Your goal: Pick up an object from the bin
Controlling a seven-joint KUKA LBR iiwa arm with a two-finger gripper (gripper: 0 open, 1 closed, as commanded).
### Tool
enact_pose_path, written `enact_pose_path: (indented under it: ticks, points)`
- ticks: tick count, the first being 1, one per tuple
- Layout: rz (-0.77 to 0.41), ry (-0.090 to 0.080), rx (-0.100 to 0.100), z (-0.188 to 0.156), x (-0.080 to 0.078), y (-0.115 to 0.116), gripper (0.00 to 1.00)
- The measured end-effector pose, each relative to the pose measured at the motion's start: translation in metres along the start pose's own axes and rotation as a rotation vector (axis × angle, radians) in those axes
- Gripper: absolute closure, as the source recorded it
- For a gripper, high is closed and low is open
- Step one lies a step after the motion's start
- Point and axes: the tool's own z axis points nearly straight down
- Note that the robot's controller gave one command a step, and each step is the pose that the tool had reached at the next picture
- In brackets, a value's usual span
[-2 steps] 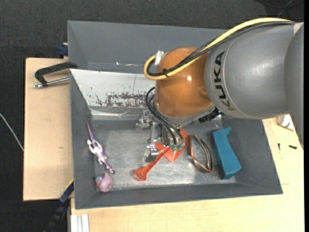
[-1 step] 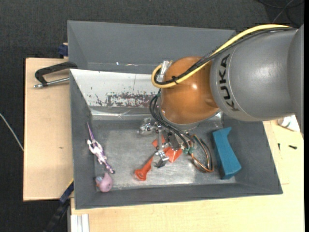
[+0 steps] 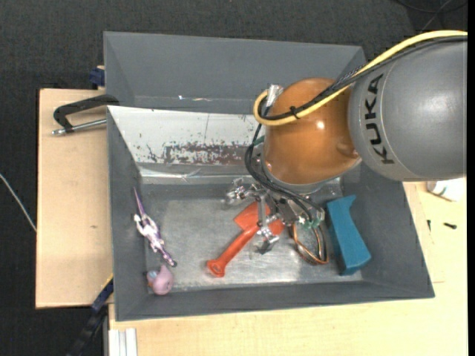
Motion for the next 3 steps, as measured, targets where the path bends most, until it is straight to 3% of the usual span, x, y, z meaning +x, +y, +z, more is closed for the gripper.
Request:
enact_pose_path:
  ticks: [1, 2, 3]
  points:
    - [-0.255, -0.006, 0.004, 0.091, 0.010, 0.009, 1.00]
    - [-0.255, -0.006, 0.003, 0.091, 0.010, 0.009, 1.00]
    - [-0.234, -0.008, 0.004, -0.071, 0.011, -0.018, 1.00]
